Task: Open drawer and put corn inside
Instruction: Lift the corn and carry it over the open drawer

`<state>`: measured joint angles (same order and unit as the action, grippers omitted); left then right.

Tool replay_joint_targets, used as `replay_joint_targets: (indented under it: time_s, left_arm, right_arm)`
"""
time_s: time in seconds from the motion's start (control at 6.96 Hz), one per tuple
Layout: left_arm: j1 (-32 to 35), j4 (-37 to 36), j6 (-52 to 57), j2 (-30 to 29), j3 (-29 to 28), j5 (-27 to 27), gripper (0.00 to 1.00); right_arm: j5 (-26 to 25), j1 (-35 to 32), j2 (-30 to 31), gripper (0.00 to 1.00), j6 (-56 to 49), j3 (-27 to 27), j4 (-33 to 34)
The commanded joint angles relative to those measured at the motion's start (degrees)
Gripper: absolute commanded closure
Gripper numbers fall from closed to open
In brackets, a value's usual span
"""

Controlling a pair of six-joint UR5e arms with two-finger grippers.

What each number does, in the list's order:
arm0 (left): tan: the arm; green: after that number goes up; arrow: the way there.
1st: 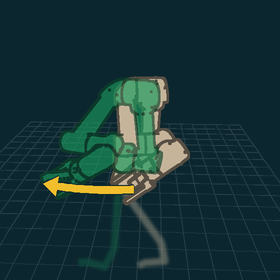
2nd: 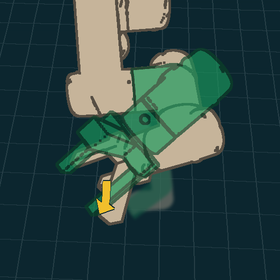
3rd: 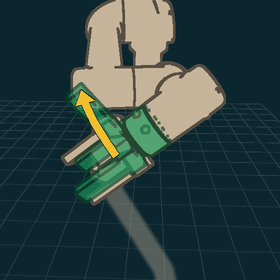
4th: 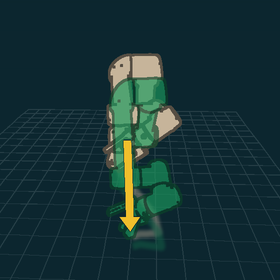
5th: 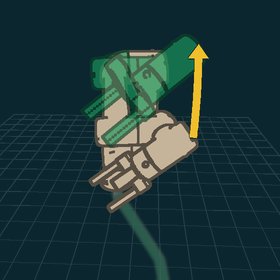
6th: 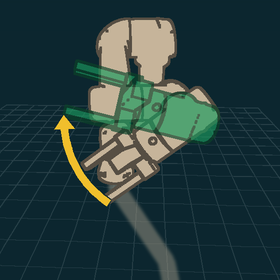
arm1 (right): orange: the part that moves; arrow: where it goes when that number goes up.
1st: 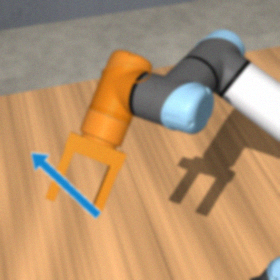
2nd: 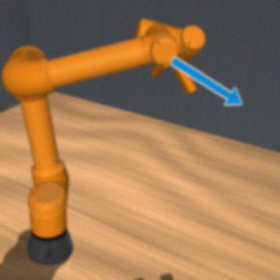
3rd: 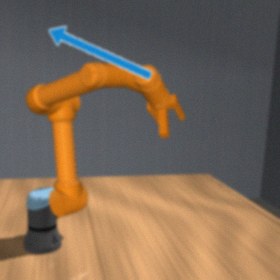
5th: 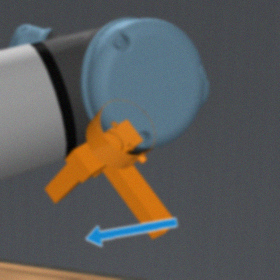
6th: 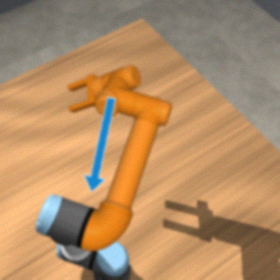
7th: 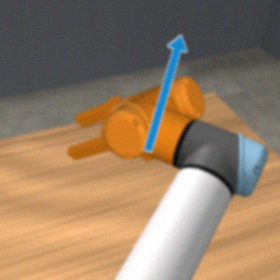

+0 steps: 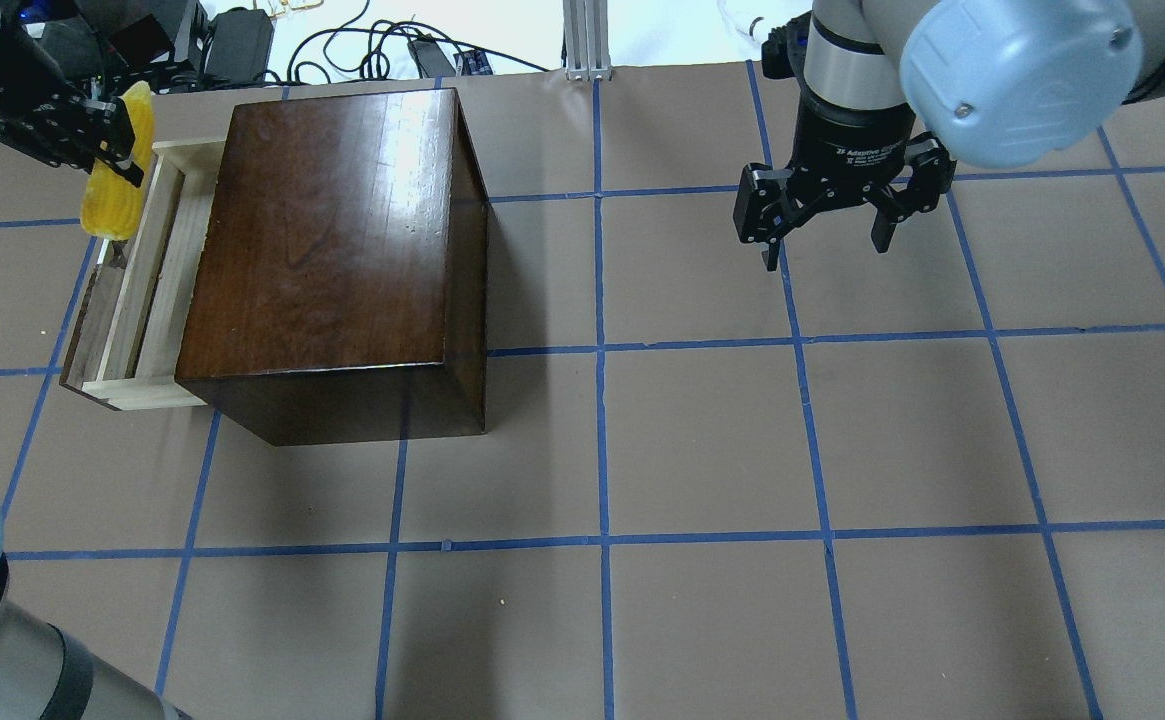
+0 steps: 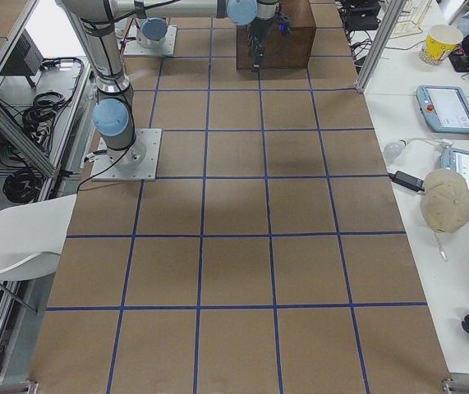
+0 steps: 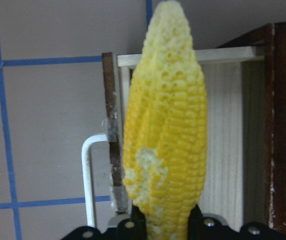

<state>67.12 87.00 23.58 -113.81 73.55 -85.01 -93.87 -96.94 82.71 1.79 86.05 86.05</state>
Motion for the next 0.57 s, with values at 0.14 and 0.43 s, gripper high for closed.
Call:
replay_joint_targets:
  time_s: [0.14,0.43]
  left_arm:
    - [0.20,0.01,-1.26,-1.14,4.59,1.25,1.00]
    - [0.12,0.09,-1.17,-1.85,5.03,2.92,1.00]
  right_arm:
    - [0.00,0.00,0.00,0.00,-0.03,0.00,0.00]
    - [0.00,0.00,0.00,0.00,0.06,0.00,0.00]
